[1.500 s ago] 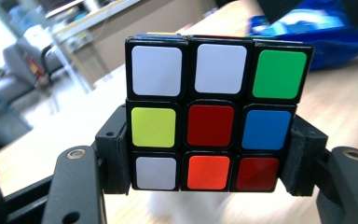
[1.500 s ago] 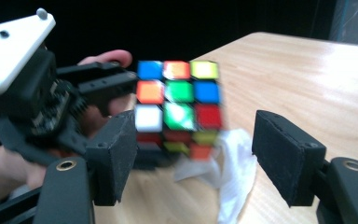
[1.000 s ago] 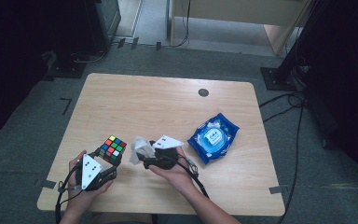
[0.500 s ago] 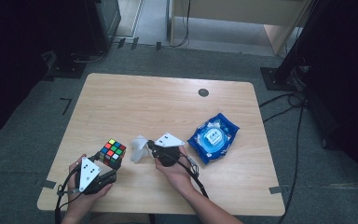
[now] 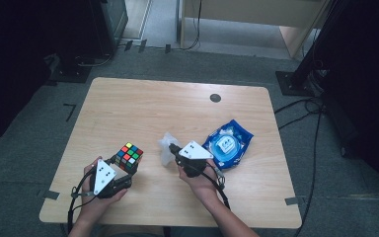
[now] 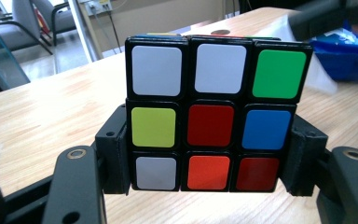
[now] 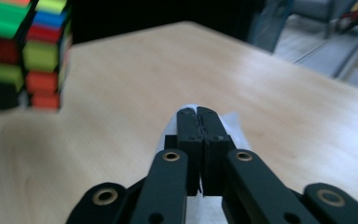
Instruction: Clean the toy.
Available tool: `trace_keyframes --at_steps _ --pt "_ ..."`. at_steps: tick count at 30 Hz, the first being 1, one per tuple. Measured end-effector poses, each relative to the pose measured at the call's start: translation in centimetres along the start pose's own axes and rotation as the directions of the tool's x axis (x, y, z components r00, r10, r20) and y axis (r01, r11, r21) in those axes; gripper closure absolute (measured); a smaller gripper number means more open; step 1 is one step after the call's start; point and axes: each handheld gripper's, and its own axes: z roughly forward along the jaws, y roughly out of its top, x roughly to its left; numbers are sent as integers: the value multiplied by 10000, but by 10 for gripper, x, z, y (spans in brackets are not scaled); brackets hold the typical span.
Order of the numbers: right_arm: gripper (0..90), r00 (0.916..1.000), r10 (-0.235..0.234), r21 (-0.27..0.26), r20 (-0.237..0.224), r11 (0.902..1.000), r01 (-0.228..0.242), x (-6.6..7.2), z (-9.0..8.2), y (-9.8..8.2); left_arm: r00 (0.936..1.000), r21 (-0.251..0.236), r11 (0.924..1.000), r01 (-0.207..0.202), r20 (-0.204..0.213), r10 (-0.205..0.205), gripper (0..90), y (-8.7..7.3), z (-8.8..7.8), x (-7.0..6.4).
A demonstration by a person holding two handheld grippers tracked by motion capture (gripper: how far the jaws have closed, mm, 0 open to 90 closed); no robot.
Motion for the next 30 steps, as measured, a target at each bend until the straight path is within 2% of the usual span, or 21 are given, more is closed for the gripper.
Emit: trace_keyframes --at_steps 2,4,6,10,11,14,17,20,24,27,30 --pt "797 9980 -267 455 -570 9985 293 4 6 -6 10000 -53 10000 56 60 -56 337 1 2 0" --pt "708 9947 -243 718 -996 9969 316 9 10 -10 10000 -38 10000 11 98 -10 337 2 3 0" --pt "573 9894 -154 1048 -1442 9940 308 12 15 -13 9999 -35 10000 15 110 -15 337 1 3 0" --pt "388 9940 -85 1669 -1094 9856 268 15 25 -21 9999 -34 10000 37 102 -37 337 1 4 0" --pt "376 9957 -109 1793 -919 9834 273 15 27 -24 9999 -18 10000 24 98 -24 337 1 4 0" --pt "374 9980 -143 2211 -618 9749 277 15 34 -31 9999 60 9999 -82 95 82 337 0 3 -1" --pt "391 9998 34 2558 -203 9667 19 12 38 -34 9998 133 9998 -151 103 150 337 -2 3 -3" --pt "420 9995 304 2645 31 9639 -301 8 39 -36 9999 112 9999 -103 120 102 337 -2 2 -3" --pt "479 9986 515 2988 99 9529 -521 6 39 -40 9998 97 9999 -55 206 53 337 -1 3 -3" --pt "585 9972 713 3014 228 9505 -748 3 37 -41 9994 118 9999 -47 353 42 337 0 5 -5" --pt "774 9959 773 3131 461 9457 -879 -2 32 -41 9984 111 9999 -90 550 84 337 2 8 -9"
